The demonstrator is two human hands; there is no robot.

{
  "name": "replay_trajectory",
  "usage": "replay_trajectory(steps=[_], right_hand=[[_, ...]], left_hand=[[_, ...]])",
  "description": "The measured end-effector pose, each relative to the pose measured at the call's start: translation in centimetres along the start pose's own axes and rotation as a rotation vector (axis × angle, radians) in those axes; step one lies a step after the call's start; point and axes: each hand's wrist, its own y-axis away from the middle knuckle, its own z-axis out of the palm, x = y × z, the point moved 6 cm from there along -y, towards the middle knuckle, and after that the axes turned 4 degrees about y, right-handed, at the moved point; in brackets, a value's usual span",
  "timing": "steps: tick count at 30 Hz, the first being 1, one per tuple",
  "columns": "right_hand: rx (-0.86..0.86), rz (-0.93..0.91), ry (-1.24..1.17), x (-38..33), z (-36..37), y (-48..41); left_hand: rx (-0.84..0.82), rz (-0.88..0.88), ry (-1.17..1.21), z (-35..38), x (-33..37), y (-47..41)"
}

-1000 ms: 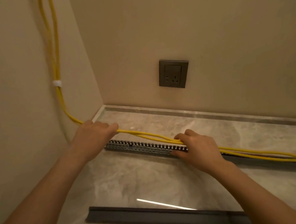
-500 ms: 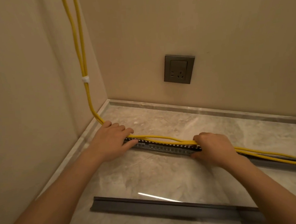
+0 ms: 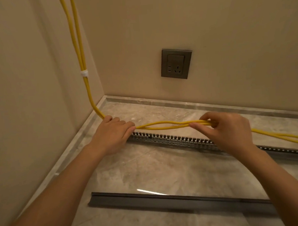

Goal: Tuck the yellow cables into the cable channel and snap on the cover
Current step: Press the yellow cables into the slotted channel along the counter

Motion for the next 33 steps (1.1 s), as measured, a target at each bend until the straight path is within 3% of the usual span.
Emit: replay_trajectory(steps=[5,14,20,26,33], right_hand=[[0.111,-0.167,-0.047,-4.0,-2.1,-1.9],[-0.259,-0.078,0.013,-2.4,5.4,-0.3],[-0.326,-0.055,-0.075,-0.9,7.6,1.1],[-0.208,-0.038,-0.107,0.1,6.5,0.9],[-0.304,-0.056,-0.022,1.2,7.1,2.4]], left_hand=[[-0.015,-0.052,0.091,0.3,-1.1,0.0],[0.054,-0.062,-0.166,0.2,-3.0,2.1],[0.014,-0.078,-0.197,0.4,-2.2,2.1],[0.078,-0.109,0.06,0.7,-1.5,1.0],[0.059,-0.066,0.236,1.7,-0.6,1.4]])
